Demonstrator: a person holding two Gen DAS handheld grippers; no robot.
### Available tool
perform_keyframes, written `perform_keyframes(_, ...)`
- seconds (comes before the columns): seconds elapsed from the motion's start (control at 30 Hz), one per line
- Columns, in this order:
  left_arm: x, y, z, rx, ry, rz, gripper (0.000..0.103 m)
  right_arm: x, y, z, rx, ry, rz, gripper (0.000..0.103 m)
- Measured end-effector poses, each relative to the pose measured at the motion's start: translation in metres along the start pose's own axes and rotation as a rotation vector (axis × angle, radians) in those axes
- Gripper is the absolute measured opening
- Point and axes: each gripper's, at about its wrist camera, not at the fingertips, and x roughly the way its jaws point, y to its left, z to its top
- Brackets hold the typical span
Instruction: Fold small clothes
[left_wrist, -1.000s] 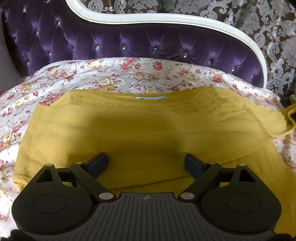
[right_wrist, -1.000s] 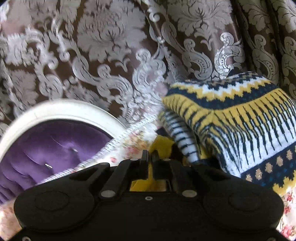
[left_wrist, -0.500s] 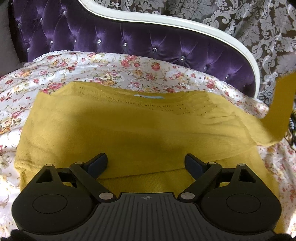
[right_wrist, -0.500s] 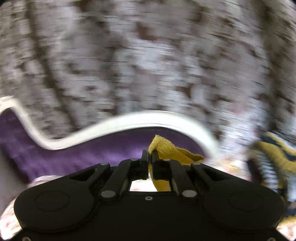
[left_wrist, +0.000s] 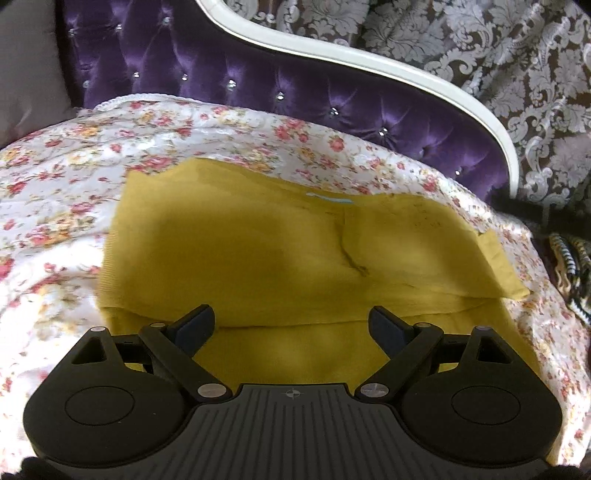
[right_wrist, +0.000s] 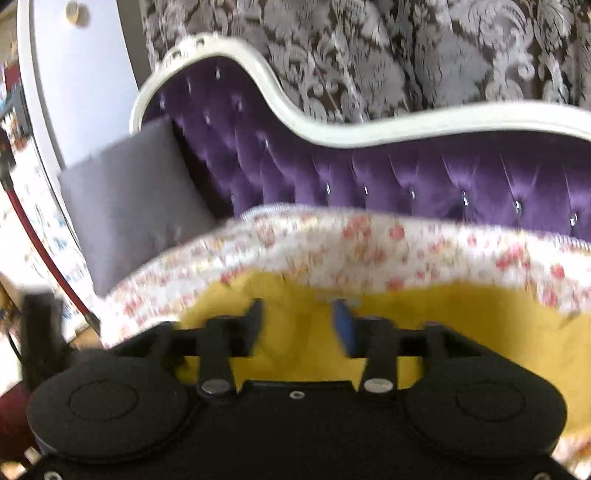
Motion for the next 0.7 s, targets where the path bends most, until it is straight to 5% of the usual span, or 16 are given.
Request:
perform_keyframes(0.2,0.001,-0.003,0.013,0.002,-0.007,-0.039,0.09,-0.007,-0.008,-0.047,-0.051,0.074,-0.15,0.063)
perform_keyframes(0.47,0.032,-0.045,0.037,0.038,0.031,-0.111,0.09,-0.015,-0.009,-0.088,-0.049,0.119,-0.185,0.064)
perform_keyframes(0.7,0.067,-0.061,0.037,0.003,0.109,-0.096,0.09,-0.011,0.006,-0.102,-0.15,0.124,-0.22,0.08)
